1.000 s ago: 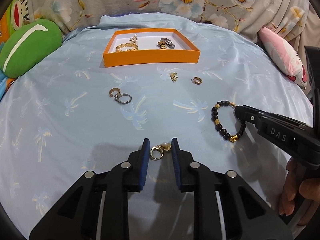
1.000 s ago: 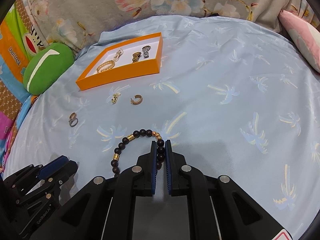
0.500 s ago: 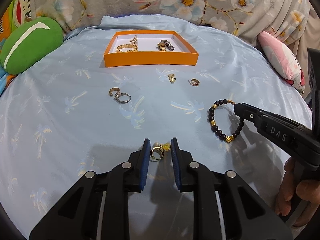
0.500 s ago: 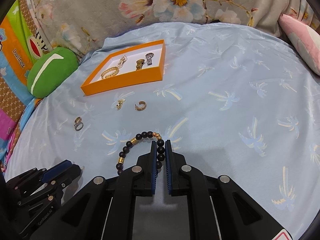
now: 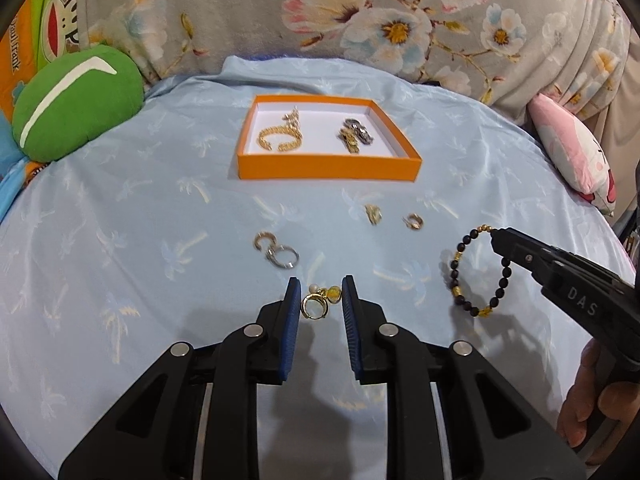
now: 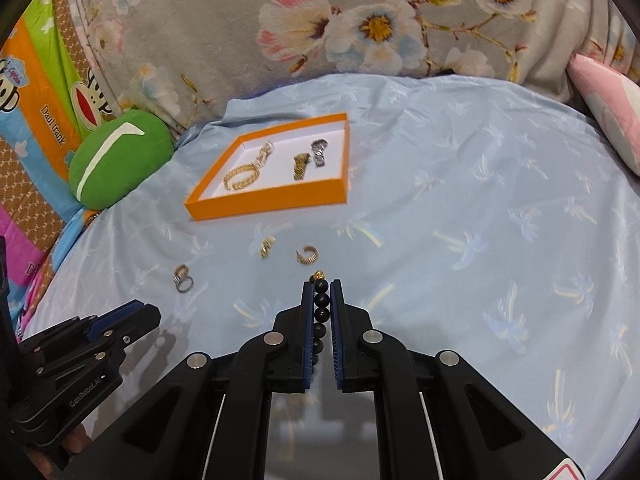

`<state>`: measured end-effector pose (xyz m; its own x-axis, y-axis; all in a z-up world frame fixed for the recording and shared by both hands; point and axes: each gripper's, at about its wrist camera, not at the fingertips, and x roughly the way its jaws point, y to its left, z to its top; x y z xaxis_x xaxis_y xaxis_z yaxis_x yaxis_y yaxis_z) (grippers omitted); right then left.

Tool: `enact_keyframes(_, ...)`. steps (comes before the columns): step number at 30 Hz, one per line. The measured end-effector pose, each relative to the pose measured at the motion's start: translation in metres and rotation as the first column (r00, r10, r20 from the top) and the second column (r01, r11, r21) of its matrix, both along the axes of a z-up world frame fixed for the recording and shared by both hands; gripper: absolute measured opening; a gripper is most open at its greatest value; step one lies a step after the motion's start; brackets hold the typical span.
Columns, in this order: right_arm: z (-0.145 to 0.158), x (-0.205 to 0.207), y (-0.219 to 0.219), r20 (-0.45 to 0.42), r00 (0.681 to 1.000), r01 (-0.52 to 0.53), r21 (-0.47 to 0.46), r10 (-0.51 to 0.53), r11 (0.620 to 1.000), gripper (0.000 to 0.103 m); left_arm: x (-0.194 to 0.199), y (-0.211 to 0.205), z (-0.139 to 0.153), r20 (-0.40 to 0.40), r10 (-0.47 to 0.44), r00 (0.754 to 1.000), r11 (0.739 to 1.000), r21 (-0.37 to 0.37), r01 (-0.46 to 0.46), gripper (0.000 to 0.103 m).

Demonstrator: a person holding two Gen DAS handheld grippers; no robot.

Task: Organize jewelry
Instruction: 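Carry bead bracelet and gold earring into the orange box while both tools open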

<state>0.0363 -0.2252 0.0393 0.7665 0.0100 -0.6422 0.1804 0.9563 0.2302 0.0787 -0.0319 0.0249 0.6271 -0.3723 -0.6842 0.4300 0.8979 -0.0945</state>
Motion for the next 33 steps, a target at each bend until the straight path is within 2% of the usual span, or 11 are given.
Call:
enact_keyframes(11, 0.045, 0.083, 0.004, 0.073, 0.996, -0.046, -0.047, 0.050, 0.998, 0.008, 0.073, -0.005, 0.034, 0.086, 0.036, 0.996, 0.999, -0.002, -0.036, 0.020)
enact_keyframes(16, 0.051, 0.133, 0.002, 0.104, 0.991, -0.079, 0.001, 0.079, 0.997, 0.008, 0.121, -0.020, 0.047, 0.116, 0.055, 0.992, 0.998, -0.023, -0.053, 0.020)
enact_keyframes(19, 0.040, 0.159, -0.001, 0.092, 0.992, -0.089, 0.053, 0.084, 0.995, 0.008, 0.149, -0.032, 0.049, 0.114, 0.057, 0.992, 0.998, -0.038, -0.053, 0.020)
enact_keyframes(23, 0.013, 0.185, -0.010, 0.022, 0.997, -0.069, 0.069, 0.068, 0.995, 0.008, 0.181, -0.051, 0.034, 0.071, 0.050, 0.996, 0.998, -0.025, -0.049, 0.020)
enact_keyframes(27, -0.009, 0.192, -0.018, -0.037, 0.999, -0.037, 0.033, 0.038, 0.999, 0.008, 0.203, -0.067, 0.004, 0.011, 0.042, 0.999, 0.999, 0.014, -0.043, 0.020)
enact_keyframes(33, -0.025, 0.188, -0.022, -0.070, 0.997, -0.015, -0.024, 0.014, 1.000, 0.008, 0.207, -0.077, -0.022, -0.014, 0.036, 0.999, 0.998, 0.057, -0.036, 0.020)
